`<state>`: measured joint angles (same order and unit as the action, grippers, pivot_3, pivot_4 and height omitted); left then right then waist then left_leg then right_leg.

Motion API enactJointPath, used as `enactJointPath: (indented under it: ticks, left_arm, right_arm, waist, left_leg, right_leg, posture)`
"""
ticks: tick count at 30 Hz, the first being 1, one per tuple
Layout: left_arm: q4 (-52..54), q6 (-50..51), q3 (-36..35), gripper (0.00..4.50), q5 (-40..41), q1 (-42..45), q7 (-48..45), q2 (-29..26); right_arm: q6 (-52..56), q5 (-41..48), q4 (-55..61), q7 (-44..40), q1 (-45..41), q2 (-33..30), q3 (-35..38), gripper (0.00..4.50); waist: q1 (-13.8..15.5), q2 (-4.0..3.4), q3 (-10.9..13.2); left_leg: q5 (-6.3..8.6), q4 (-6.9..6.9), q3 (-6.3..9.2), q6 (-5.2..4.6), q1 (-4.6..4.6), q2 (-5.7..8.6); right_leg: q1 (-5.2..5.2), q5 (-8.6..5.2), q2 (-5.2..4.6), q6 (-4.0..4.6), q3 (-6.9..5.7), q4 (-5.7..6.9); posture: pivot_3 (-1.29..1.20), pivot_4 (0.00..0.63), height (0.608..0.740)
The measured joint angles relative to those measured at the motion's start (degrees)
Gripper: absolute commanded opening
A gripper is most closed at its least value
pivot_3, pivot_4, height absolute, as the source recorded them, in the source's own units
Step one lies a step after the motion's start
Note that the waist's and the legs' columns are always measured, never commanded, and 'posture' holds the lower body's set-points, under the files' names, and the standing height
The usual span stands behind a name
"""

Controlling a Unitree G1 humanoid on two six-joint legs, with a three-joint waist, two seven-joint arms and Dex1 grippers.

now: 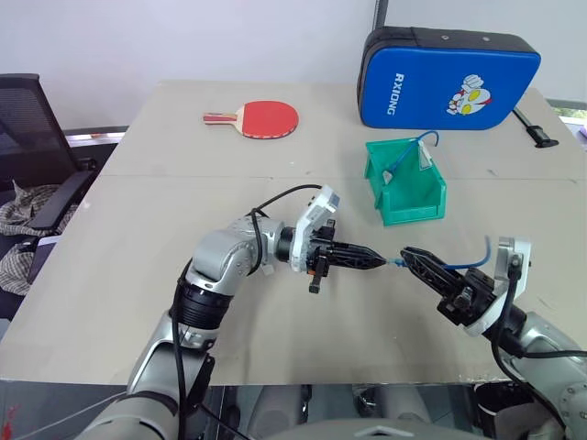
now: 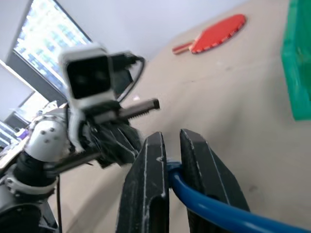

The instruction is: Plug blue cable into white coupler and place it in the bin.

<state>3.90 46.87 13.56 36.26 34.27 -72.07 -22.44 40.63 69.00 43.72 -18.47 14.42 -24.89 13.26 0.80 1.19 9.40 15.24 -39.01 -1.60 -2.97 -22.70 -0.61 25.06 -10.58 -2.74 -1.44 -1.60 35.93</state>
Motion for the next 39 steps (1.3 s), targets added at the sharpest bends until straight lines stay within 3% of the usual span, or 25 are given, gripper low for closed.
enactJointPath:
  ticks: [12,16,20,26,30,32,39]
  left_arm:
    - [0.0,-1.3,0.0,0.00,0.0,-0.2,0.4,0.3]
    - [0.0,-2.5,-0.2,1.61,-0.3,-0.8,0.9,-1.0]
    - [0.1,-8.7,-4.5,3.51,-3.5,-3.1,4.3,-4.6]
    - [2.2,-15.2,-11.7,3.51,-6.3,-9.0,7.4,-11.7]
    - [5.2,-20.6,-16.1,3.51,-8.5,-19.0,7.1,-17.9]
    - [5.6,-24.4,-19.0,3.51,-9.9,-27.6,7.8,-18.5]
    - [4.5,-33.0,-19.8,3.51,-14.3,-33.4,10.5,-17.4]
  right_arm:
    - [-1.0,0.7,0.0,0.3,0.6,-1.0,-0.1,0.15]
    - [-1.2,0.6,0.0,0.2,0.7,-1.9,-0.1,0.00]
    - [-2.3,-1.6,0.0,-1.4,0.8,-4.1,-0.1,0.00]
    - [-3.5,-8.1,0.1,-5.6,-0.9,-8.0,-2.1,0.00]
    - [-3.6,-11.1,-0.8,-7.7,-5.0,-8.6,-4.7,0.00]
    - [-3.6,-13.1,-2.6,-9.1,-7.0,-8.7,-6.6,0.00]
    - [-3.6,-15.5,-4.1,-11.4,-8.6,-8.6,-8.7,0.00]
  waist:
    - [0.0,0.00,0.0]
    - [-0.1,0.00,0.0]
    - [-0.1,0.00,0.0]
    - [0.0,-0.01,0.0]
    - [-0.3,-0.01,0.0]
    - [-0.1,-0.02,0.0]
    - [1.2,0.03,0.0]
  left_leg:
    - [0.00,0.00,0.00,0.00,0.00,0.00]
    - [0.00,0.00,-0.01,0.00,0.01,0.00]
    - [0.00,0.00,0.03,0.00,0.02,-0.03]
    - [0.00,0.00,0.00,0.00,0.00,-0.05]
    - [0.00,0.01,-0.10,0.01,0.04,-0.08]
    - [0.00,0.02,-0.12,0.01,0.01,-0.10]
    - [0.00,0.01,-0.09,0.02,-0.06,-0.05]
  right_leg:
    - [0.00,0.00,0.00,0.00,0.01,0.00]
    - [0.01,0.00,0.02,0.00,0.02,0.00]
    - [0.01,0.00,0.04,0.01,0.05,0.00]
    - [0.02,-0.01,0.01,0.01,0.01,-0.02]
    - [0.04,0.00,-0.01,0.01,0.07,-0.04]
    - [0.06,-0.01,-0.10,0.01,0.08,-0.05]
    - [0.05,-0.01,-0.30,0.01,-0.04,-0.06]
  posture:
    - [0.00,0.150,0.731]
    - [0.00,0.150,0.731]
    - [0.00,0.150,0.731]
    - [0.00,0.150,0.731]
    - [0.00,0.150,0.731]
    - [0.00,0.150,0.731]
    - [0.00,0.150,0.731]
